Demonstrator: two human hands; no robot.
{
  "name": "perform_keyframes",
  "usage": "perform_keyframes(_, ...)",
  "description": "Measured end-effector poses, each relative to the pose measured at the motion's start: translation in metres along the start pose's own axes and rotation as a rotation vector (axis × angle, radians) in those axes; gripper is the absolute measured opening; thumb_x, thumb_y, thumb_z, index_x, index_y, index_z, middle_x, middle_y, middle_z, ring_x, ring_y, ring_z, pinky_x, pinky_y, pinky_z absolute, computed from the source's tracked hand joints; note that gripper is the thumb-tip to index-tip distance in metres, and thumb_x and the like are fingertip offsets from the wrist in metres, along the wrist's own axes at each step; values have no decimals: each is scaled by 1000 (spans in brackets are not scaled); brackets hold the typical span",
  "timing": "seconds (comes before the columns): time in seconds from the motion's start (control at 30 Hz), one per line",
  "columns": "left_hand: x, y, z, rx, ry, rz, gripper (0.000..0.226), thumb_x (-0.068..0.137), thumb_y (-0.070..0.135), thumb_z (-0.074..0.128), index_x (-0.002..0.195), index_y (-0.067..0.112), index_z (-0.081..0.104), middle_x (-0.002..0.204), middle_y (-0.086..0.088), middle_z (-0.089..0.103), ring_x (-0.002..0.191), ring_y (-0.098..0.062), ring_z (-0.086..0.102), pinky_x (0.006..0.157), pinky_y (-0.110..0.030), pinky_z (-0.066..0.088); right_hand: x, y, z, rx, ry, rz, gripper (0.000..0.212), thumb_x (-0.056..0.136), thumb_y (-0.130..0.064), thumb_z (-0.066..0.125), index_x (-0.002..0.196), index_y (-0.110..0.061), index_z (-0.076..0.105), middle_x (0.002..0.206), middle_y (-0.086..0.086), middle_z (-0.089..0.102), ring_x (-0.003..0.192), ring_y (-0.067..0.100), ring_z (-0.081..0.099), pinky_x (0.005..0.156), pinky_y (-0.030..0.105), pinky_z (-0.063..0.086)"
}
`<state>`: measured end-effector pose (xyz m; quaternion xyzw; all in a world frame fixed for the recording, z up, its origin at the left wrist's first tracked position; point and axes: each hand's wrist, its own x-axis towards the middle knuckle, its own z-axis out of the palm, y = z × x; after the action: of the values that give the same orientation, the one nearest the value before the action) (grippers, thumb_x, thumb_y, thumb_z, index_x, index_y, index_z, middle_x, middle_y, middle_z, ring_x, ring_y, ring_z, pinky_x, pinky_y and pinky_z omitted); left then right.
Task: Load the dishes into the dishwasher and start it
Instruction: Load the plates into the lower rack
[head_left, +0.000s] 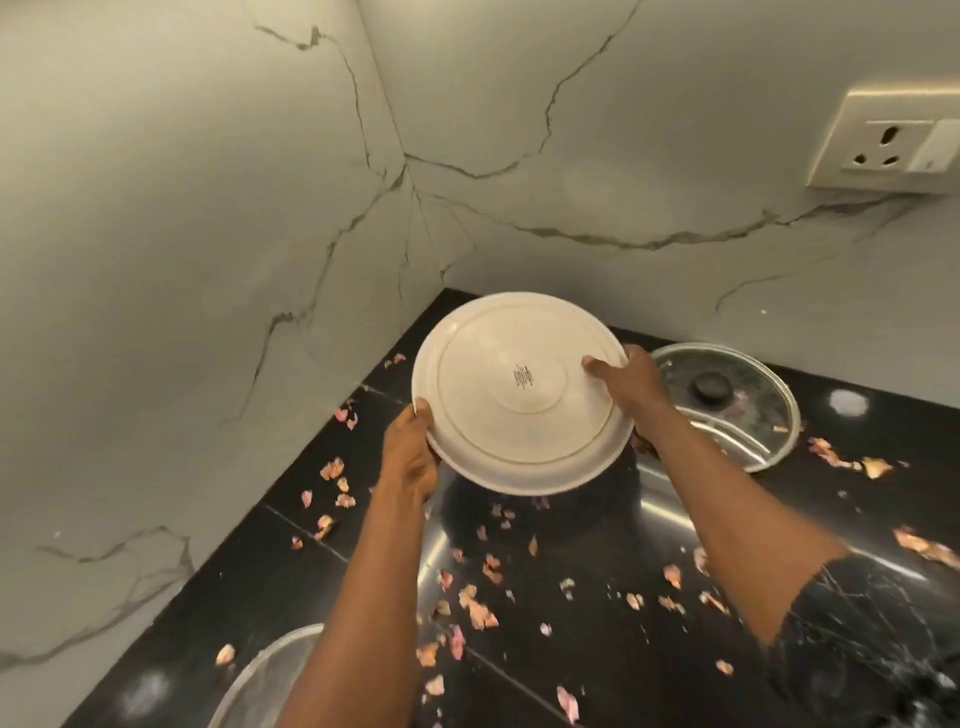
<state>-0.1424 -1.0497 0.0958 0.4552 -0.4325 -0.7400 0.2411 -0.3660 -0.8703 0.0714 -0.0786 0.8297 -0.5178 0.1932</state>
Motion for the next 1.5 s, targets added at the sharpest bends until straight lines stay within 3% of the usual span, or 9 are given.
perform_keyframes(0.17, -63, -29, -33, 68, -53, 16, 28, 104, 28, 51, 117, 11, 68, 119, -16, 70, 99, -27, 65, 99, -51, 52, -97, 29, -44, 154, 33, 58, 36, 82, -36, 81, 109, -17, 64, 104, 0, 69, 88, 20, 65, 72, 33, 49)
perform_keyframes(0.33, -126, -73, -45, 204, -116, 118, 27, 100, 32, 58, 124, 20, 62, 119, -6, 69, 103, -24, 66, 93, -46, 55, -191, 74, -83, 203, 61, 146, 52, 74, -42, 85, 117, -20, 65, 104, -2, 73, 93, 21, 70, 81, 44, 59)
perform_keyframes(0.43, -154, -105, -46, 290, -240, 141, 33, 99, 35, 59, 130, 24, 59, 117, 4, 69, 105, -17, 65, 87, -39, 55, -248, 107, -113, 208, 142, 180, 47, 81, -39, 82, 116, -17, 60, 108, 0, 70, 96, 21, 68, 73, 37, 55)
perform_keyframes(0.6, -197, -163, -38, 588, -558, 132, 39, 98, 39, 60, 134, 25, 57, 121, 4, 66, 111, -21, 62, 89, -46, 55, -356, 173, -180, 168, 303, 253, 43, 83, -37, 81, 118, -21, 64, 111, -3, 72, 100, 17, 69, 82, 37, 57)
perform_keyframes(0.77, -272, -203, 3, 731, -853, 179, 39, 96, 39, 61, 134, 28, 59, 121, 9, 66, 104, -7, 62, 79, -23, 49, -465, 231, -242, 87, 536, 318, 48, 83, -40, 80, 120, -16, 64, 110, -3, 70, 95, 17, 66, 70, 25, 49)
perform_keyframes(1.03, -410, -267, 56, 880, -1173, 276, 38, 96, 26, 63, 131, 38, 54, 112, 15, 64, 101, -9, 62, 85, -33, 50, -625, 322, -308, 120, 800, 420, 37, 84, -46, 79, 103, -18, 65, 98, 1, 70, 87, 22, 66, 73, 41, 52)
perform_keyframes(1.13, -459, -299, 68, 942, -1261, 339, 41, 95, 31, 64, 135, 35, 55, 123, 10, 65, 109, -14, 62, 94, -41, 50, -676, 348, -330, 126, 880, 398, 30, 87, -40, 77, 85, -25, 51, 80, -5, 54, 72, 14, 52, 64, 33, 39)
perform_keyframes(1.33, -572, -377, 74, 1001, -1401, 339, 47, 95, 23, 66, 139, 29, 52, 123, 14, 62, 103, 1, 60, 77, -10, 46, -792, 412, -374, 224, 999, 497, 53, 83, -55, 75, 106, -10, 61, 98, 5, 66, 87, 23, 61, 68, 34, 45)
perform_keyframes(1.5, -652, -441, 72, 1103, -1385, 139, 42, 91, 24, 72, 127, 17, 50, 119, 3, 63, 106, -22, 61, 82, -35, 50, -881, 459, -384, 374, 1133, 558, 58, 83, -50, 77, 127, -17, 61, 120, 0, 65, 109, 22, 61, 88, 38, 50)
